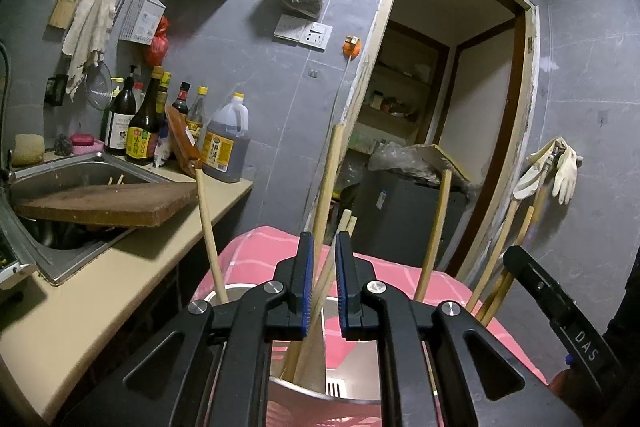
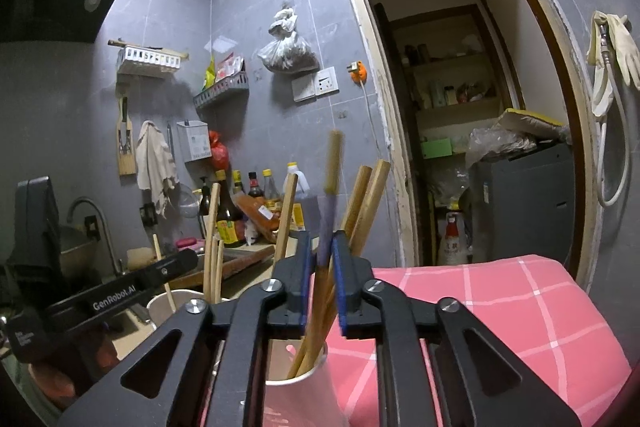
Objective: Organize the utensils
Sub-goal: 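Lower the chopsticks into the holder and open both grippers, then move both grippers back toward the last two chopsticks, then close the left gripper on a plain chopstick while the right gripper grasps the purple-wrapped one, then lift both chopsticks upright and carry them over the white utensil holder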
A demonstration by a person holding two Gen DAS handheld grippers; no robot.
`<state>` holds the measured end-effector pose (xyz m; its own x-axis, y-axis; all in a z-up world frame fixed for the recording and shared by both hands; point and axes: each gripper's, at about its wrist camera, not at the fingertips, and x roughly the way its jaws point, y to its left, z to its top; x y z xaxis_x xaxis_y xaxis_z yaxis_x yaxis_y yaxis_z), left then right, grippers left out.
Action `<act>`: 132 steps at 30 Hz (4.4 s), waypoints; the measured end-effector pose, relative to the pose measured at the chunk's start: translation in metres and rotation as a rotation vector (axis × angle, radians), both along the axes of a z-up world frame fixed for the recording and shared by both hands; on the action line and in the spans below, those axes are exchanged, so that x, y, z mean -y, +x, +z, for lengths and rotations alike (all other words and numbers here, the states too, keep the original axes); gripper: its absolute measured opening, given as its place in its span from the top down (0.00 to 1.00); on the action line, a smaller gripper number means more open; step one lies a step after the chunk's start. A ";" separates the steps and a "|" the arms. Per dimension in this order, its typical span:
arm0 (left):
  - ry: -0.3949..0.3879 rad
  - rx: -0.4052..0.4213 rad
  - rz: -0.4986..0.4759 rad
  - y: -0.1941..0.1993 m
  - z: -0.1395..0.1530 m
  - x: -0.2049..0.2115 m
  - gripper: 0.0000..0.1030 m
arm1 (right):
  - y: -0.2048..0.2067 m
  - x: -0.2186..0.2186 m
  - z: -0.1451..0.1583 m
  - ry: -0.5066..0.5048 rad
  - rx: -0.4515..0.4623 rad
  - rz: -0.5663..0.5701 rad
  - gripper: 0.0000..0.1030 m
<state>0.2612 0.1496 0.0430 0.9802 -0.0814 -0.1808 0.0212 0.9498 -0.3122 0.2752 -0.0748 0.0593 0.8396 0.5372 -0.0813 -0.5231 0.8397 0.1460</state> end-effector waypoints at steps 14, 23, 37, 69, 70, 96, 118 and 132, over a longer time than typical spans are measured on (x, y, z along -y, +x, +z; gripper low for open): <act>0.016 0.041 -0.018 -0.021 0.025 0.016 0.74 | -0.020 0.025 0.021 0.018 0.088 -0.050 0.57; 0.045 0.056 -0.062 -0.041 0.041 0.044 0.40 | -0.041 0.064 0.034 -0.002 0.111 -0.109 0.30; 0.054 0.024 -0.176 -0.063 0.030 0.112 0.07 | -0.078 0.132 0.034 -0.090 0.103 -0.213 0.00; 0.177 -0.497 -0.325 -0.010 -0.069 0.210 0.07 | -0.019 0.172 -0.079 -0.404 -0.551 -0.120 0.43; 0.179 -0.504 -0.323 -0.009 -0.070 0.211 0.07 | -0.017 0.170 -0.082 -0.412 -0.567 -0.105 0.47; 0.172 -0.657 -0.507 0.013 -0.087 0.243 0.44 | 0.005 0.173 -0.100 -0.494 -0.692 -0.051 0.92; 0.106 -0.780 -0.585 0.050 -0.093 0.263 0.95 | 0.070 0.167 -0.103 -0.428 -0.864 -0.029 0.89; 0.103 -0.605 -0.539 0.019 -0.064 0.248 0.98 | 0.029 0.175 -0.063 -0.208 -0.700 -0.056 0.95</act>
<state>0.2804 -0.0988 -0.0213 0.5418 -0.4681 -0.6981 0.3390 0.8817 -0.3281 0.3043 -0.2500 -0.0040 0.5794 0.4102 -0.7043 -0.3214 0.9091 0.2651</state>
